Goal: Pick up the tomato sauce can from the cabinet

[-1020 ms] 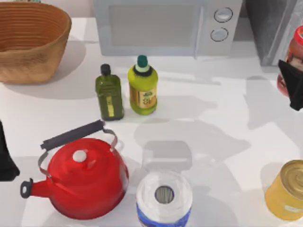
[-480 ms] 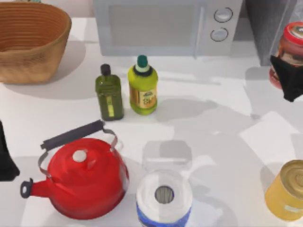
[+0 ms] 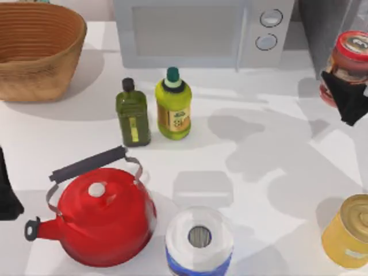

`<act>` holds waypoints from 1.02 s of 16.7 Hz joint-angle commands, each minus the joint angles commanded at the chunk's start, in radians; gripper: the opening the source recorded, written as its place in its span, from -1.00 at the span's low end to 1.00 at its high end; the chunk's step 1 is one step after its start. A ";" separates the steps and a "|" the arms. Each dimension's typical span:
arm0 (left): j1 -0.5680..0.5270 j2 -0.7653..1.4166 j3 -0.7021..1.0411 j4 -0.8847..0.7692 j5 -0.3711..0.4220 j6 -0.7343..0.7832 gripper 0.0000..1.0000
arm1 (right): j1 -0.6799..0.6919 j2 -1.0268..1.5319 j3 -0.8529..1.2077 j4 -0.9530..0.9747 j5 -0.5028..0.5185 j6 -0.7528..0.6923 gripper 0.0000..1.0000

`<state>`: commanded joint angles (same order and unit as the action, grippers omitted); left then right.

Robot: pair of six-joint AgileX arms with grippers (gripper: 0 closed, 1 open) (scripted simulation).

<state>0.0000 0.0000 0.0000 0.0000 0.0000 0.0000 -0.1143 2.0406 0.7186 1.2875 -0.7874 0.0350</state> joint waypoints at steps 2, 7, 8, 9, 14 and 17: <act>0.000 0.000 0.000 0.000 0.000 0.000 1.00 | -0.023 0.067 0.039 0.051 -0.047 -0.005 -1.00; 0.000 0.000 0.000 0.000 0.000 0.000 1.00 | -0.055 0.158 0.091 0.119 -0.120 -0.012 -1.00; 0.000 0.000 0.000 0.000 0.000 0.000 1.00 | -0.055 0.158 0.091 0.119 -0.120 -0.012 -1.00; 0.000 0.000 0.000 0.000 0.000 0.000 1.00 | -0.055 0.158 0.091 0.119 -0.120 -0.012 -1.00; 0.000 0.000 0.000 0.000 0.000 0.000 1.00 | -0.042 0.168 0.104 0.116 -0.109 -0.012 -1.00; 0.000 0.000 0.000 0.000 0.000 0.000 1.00 | -0.001 0.229 0.175 0.108 -0.063 -0.016 -1.00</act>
<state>0.0000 0.0000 0.0000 0.0000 0.0000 0.0000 -0.1149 2.2691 0.8939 1.3956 -0.8503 0.0190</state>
